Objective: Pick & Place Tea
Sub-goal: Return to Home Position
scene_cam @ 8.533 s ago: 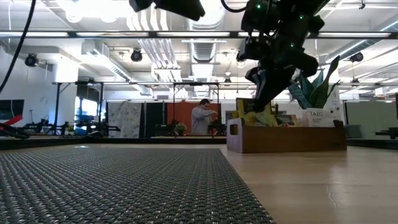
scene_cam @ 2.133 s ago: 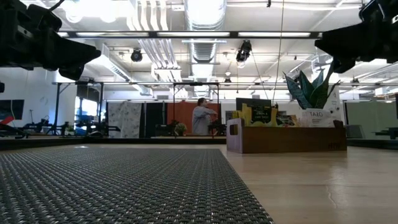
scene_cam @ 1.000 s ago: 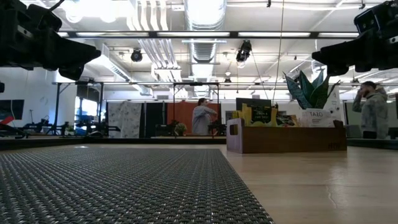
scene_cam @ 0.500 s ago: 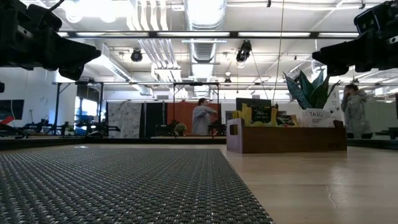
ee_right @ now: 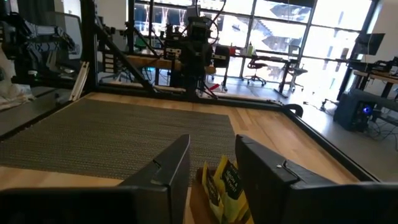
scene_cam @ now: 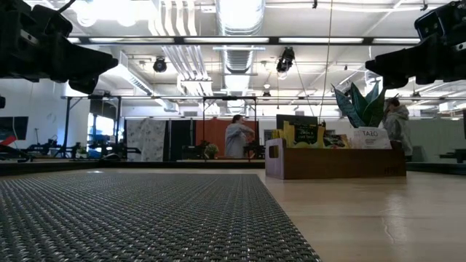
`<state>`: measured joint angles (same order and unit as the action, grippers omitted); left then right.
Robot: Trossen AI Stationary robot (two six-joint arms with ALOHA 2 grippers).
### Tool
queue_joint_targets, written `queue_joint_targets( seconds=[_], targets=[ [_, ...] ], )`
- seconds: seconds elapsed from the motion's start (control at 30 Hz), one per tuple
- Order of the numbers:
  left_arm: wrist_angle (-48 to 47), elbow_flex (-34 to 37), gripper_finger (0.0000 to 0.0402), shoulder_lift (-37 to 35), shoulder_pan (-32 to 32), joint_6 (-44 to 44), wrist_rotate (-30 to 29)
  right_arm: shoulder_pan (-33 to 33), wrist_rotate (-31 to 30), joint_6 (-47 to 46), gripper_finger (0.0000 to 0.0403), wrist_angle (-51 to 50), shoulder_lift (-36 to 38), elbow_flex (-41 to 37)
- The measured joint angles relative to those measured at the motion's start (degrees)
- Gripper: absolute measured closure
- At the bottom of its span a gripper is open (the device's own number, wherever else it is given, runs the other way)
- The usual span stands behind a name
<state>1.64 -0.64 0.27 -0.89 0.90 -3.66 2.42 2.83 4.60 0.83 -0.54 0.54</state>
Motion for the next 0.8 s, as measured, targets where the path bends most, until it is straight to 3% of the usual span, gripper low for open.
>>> queue_joint_targets(
  seconds=[0.8],
  targets=[
    [-0.01,0.0,0.0329,0.0,0.0,0.0,0.0,0.0,0.0,-0.02,0.0275,0.02,0.0,0.0]
  ],
)
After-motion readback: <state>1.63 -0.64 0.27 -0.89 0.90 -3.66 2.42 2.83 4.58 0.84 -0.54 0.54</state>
